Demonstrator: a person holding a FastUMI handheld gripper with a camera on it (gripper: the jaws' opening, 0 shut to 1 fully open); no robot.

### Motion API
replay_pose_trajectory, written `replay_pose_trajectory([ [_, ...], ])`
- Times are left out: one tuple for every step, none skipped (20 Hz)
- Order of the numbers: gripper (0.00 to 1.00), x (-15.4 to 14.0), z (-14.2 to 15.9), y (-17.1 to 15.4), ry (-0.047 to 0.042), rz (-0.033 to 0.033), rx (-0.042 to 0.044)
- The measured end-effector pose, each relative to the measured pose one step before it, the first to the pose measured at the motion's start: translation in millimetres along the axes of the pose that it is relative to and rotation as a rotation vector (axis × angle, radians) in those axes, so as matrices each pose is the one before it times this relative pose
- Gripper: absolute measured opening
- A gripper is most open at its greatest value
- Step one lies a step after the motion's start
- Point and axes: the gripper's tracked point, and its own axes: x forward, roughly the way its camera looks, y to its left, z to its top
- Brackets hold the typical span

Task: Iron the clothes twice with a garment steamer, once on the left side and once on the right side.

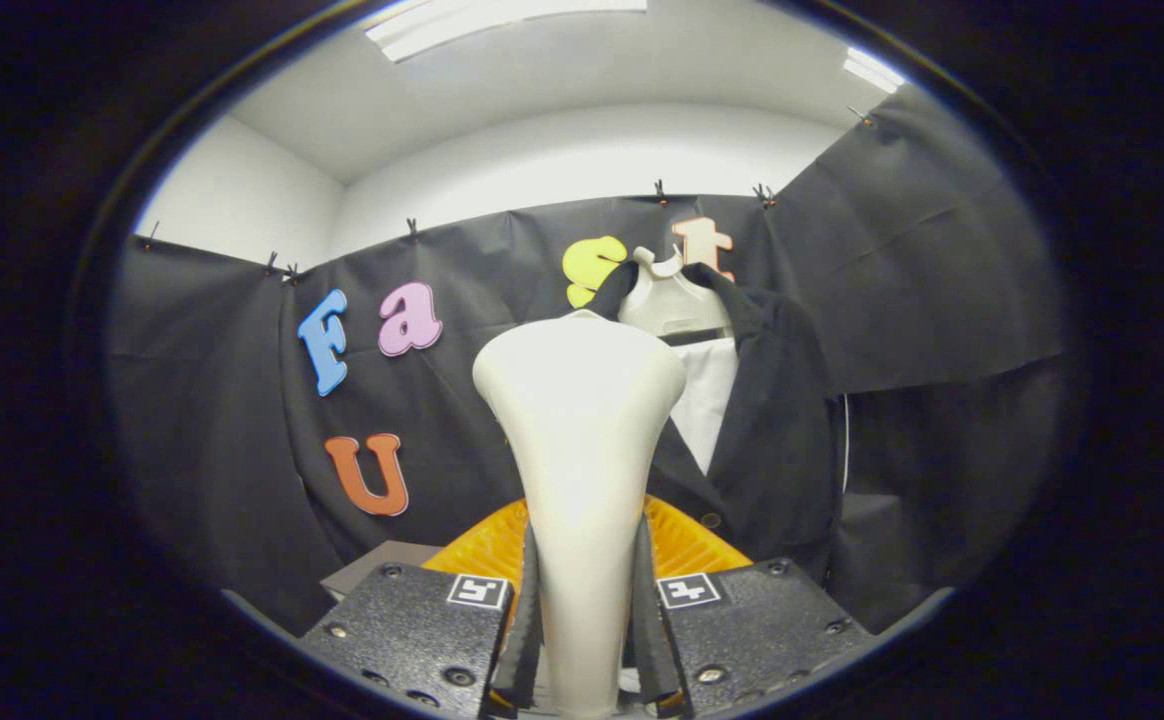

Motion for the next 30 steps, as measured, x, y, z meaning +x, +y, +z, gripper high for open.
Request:
replay_pose_trajectory([
  [0.41,8.03,9.05,-7.02,-0.00714,-0.01366,-0.01192],
  [0.41,8.96,6.85,-4.30,-0.00877,-0.00490,-0.01692],
  [0.41,8.36,7.38,-2.14,-0.00548,0.00147,-0.01334],
  [0.41,8.62,7.37,-2.51,-0.00901,-0.00054,-0.01240],
  [0.41,9.44,7.45,-1.63,-0.00730,-0.00214,-0.00942],
  [0.41,9.51,5.05,-2.16,-0.00646,-0.00346,-0.00554],
  [0.41,9.11,4.03,1.09,-0.00001,-0.00307,-0.00878],
  [0.41,10.42,2.00,0.36,-0.00263,-0.00662,-0.01163],
  [0.41,7.97,0.29,0.93,0.01013,-0.00413,-0.01622],
  [0.41,8.44,1.49,3.38,-0.00223,-0.00201,-0.00916],
  [0.41,8.21,1.23,2.97,0.00348,-0.00539,-0.01644],
  [0.41,9.61,-3.09,2.92,0.00365,-0.00258,-0.01178],
  [0.41,7.15,-3.75,3.71,0.01234,0.00194,-0.00633],
  [0.41,6.64,-4.74,4.15,0.01439,0.00066,-0.00153],
  [0.41,5.76,-4.71,2.53,0.01115,-0.00296,0.00090],
  [0.41,5.51,-6.69,-0.21,0.01836,-0.00267,-0.00307],
  [0.41,3.42,-4.67,0.54,0.01228,-0.00457,0.00108],
  [0.41,4.22,-6.63,0.14,0.01173,-0.00451,-0.00133],
  [0.41,3.04,-6.06,-0.37,0.01515,-0.00599,-0.00249],
  [0.41,3.12,-7.30,-1.46,0.01331,-0.00690,-0.00547],
  [0.41,1.10,-4.98,-2.00,0.01029,-0.01146,-0.00809],
  [0.41,2.18,-4.23,-2.40,0.00536,-0.01078,-0.00615],
  [0.41,-0.32,-3.86,-1.58,0.00540,-0.00769,-0.00798],
  [0.41,0.07,-4.57,-1.29,0.00859,-0.00309,-0.00448],
  [0.41,-0.66,-4.86,-0.40,0.01057,0.00062,0.00028],
  [0.41,-0.33,-6.18,-0.76,0.01017,-0.00162,0.00373],
  [0.41,0.41,-5.68,-1.63,0.00955,-0.00579,-0.00597],
  [0.41,1.86,-7.26,-2.24,0.01174,-0.00808,-0.00277],
  [0.41,0.11,-6.49,-1.69,0.01191,-0.00558,-0.00005],
  [0.41,1.45,-7.23,-1.99,0.01254,-0.00918,-0.00035],
])
